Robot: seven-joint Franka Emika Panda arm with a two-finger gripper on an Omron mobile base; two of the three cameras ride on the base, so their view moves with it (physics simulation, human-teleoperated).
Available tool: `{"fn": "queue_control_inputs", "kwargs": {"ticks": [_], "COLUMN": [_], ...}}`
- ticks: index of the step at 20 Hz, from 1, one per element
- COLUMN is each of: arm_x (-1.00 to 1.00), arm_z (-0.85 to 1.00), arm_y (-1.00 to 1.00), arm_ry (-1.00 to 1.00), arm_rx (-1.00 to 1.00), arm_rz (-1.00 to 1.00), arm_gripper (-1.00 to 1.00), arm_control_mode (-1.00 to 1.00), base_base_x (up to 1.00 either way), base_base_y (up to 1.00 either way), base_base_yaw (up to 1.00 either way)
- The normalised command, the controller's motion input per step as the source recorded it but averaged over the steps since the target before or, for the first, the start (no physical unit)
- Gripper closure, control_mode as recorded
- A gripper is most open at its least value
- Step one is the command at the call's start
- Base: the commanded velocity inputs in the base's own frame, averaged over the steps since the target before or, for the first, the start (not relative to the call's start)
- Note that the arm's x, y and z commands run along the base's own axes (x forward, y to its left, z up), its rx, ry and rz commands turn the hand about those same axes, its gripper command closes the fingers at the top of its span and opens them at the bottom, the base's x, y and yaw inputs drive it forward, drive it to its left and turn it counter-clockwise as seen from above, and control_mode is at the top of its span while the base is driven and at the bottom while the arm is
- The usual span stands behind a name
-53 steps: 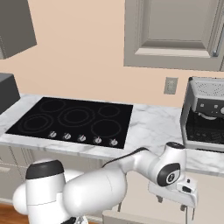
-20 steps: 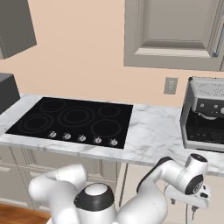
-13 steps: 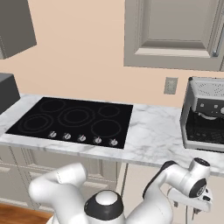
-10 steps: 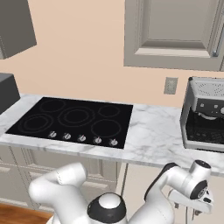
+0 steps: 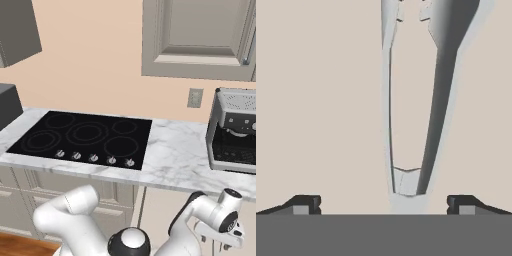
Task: Take the tongs from the drawer on the right and place them on the dining counter next to the tray containing the hot dog.
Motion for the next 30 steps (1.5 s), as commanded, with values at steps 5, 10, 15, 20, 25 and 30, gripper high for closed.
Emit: {"fn": "queue_control_inputs", "kwargs": {"ticks": [5,10,15,20,25,30], "arm_x": [0.1,0.11,0.05,0.03,-0.13,-0.1], "arm_z": [-0.21,-0.24,-0.24,-0.31,-0.36,-0.28], "arm_y": [-0.21,-0.18,-0.13,-0.12,0.06,0.56], "arm_ry": [0.0,0.0,0.0,0.0,-0.03,0.02], "arm_rx": [0.0,0.0,0.0,0.0,0.0,0.0], "arm_rz": [0.0,0.0,0.0,0.0,0.01,0.1], "arm_gripper": [-1.0,-1.0,-1.0,-1.0,-1.0,-1.0], "arm_control_mode": [-1.0,-1.0,-1.0,-1.0,-1.0,-1.0], "base_base_x": [0.0,0.0,0.0,0.0,0.0,0.0], "base_base_y": [0.0,0.0,0.0,0.0,0.0,0.0], "base_base_yaw": [0.0,0.0,0.0,0.0,0.0,0.0]}}
